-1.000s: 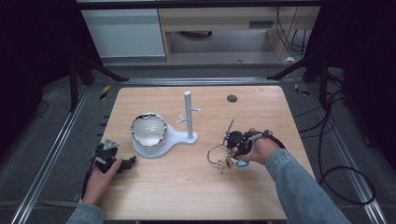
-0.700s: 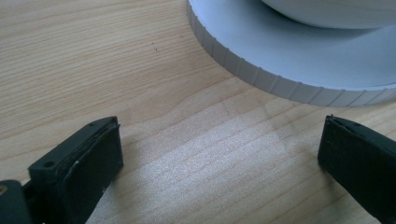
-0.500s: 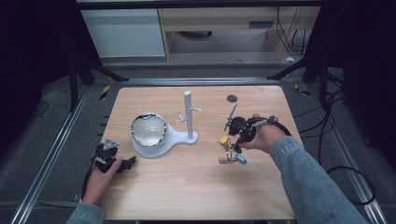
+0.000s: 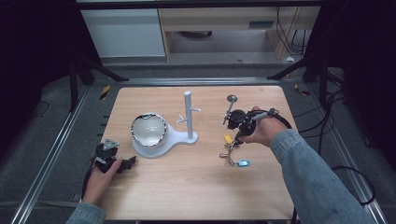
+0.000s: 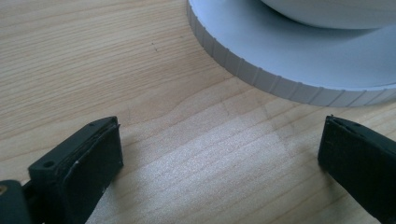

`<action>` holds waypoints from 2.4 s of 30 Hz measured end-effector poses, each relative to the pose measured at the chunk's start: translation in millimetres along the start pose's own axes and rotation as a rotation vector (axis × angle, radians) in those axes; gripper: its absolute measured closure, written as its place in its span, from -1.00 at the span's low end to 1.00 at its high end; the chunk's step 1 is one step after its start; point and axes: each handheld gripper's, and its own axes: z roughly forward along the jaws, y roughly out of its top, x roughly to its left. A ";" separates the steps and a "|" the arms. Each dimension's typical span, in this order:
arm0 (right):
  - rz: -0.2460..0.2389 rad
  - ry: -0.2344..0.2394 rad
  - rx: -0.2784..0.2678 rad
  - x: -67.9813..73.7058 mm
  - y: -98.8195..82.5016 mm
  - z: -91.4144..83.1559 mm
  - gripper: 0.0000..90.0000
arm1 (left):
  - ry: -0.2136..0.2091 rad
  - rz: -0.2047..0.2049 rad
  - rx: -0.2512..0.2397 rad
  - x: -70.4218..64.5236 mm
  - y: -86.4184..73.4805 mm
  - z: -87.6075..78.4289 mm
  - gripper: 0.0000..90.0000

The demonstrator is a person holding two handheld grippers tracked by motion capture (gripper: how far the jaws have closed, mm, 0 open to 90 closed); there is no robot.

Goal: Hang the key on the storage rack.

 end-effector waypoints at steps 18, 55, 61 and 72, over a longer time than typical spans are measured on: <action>0.018 0.012 -0.007 -10.7 9.6 -21.2 0.97 | 0.000 0.000 0.001 0.0 0.0 0.0 -1.00; 0.004 -0.053 -0.076 -24.0 67.4 -85.3 0.97 | -0.001 0.000 -0.001 0.2 0.1 0.3 -1.00; 0.008 -0.053 -0.080 -26.2 73.1 -88.7 0.97 | -0.001 0.000 -0.001 0.3 0.2 0.4 -1.00; 0.020 -0.029 -0.096 -30.6 85.2 -94.9 0.97 | -0.001 0.000 -0.001 0.3 0.3 0.5 -1.00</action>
